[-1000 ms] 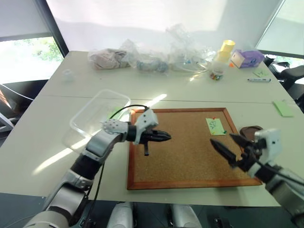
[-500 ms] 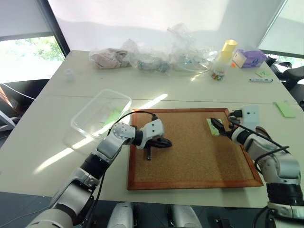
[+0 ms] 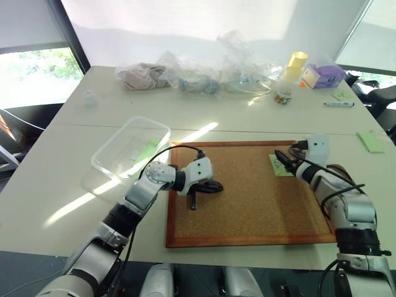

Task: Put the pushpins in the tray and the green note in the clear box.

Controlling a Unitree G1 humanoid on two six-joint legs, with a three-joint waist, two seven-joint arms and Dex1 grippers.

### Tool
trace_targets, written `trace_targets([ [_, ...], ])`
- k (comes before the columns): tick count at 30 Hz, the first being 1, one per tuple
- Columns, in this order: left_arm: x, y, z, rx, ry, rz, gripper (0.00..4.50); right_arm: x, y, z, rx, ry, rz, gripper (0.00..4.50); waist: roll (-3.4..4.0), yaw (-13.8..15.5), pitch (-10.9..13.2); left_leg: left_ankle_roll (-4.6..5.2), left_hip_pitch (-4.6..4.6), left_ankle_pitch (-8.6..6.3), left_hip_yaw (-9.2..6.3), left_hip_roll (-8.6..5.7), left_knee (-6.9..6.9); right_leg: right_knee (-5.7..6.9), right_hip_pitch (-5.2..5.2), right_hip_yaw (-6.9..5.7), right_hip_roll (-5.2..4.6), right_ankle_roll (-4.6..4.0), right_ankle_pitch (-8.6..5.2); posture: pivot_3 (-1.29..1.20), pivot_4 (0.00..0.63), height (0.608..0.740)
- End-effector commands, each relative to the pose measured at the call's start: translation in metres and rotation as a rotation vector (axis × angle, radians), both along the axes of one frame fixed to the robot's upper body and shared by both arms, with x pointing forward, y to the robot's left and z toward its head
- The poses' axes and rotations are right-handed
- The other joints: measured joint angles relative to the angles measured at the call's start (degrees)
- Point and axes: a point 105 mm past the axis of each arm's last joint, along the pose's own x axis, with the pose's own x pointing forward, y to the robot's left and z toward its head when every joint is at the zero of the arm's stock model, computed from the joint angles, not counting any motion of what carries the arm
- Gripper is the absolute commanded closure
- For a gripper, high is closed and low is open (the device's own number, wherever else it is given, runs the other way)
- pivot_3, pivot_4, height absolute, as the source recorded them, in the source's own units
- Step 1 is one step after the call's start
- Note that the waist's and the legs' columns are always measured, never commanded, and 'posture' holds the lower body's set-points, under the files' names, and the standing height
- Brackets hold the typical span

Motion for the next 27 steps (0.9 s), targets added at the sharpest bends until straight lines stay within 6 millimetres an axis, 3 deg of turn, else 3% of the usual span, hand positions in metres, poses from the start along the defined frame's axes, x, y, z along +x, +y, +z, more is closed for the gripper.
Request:
trace_targets([
  [1,-0.007,0.002,-0.014,0.044,0.043,-0.009,4.50,0.001,0.003,0.007,0.004,-0.031,0.011,3.91,0.00,0.00,0.00,0.00,0.00,0.00,0.00,0.00,0.00,0.01,0.01,0.00,0.00,0.00,0.00,0.00,0.150,0.740],
  [2,-0.007,0.002,-0.014,0.044,0.044,-0.009,4.50,0.001,0.004,0.006,0.010,-0.026,0.017,4.47,0.00,0.00,0.00,0.00,0.01,0.00,0.00,0.00,0.00,0.01,0.02,0.00,0.00,0.00,0.00,0.00,0.150,0.740],
  [10,-0.006,0.002,-0.015,0.045,0.040,-0.003,4.50,-0.002,0.008,0.008,0.045,-0.027,0.031,4.47,0.00,0.00,-0.01,0.00,0.02,0.00,0.00,0.01,0.00,0.01,0.03,-0.01,0.00,0.00,0.00,0.00,0.150,0.740],
  [17,-0.007,0.002,-0.018,0.060,0.046,-0.008,4.50,-0.002,0.004,0.027,0.007,-0.138,0.024,4.47,0.01,0.01,-0.01,0.00,0.02,0.00,0.00,0.01,0.00,0.00,0.03,-0.01,0.00,0.00,0.00,0.00,0.150,0.740],
  [27,-0.008,0.002,-0.020,0.065,0.050,-0.012,4.50,-0.003,0.000,0.038,-0.025,-0.208,0.005,4.47,0.01,-0.01,-0.01,0.00,0.02,0.00,0.00,0.01,0.00,0.01,0.03,-0.01,0.00,0.00,0.00,0.00,0.150,0.740],
])
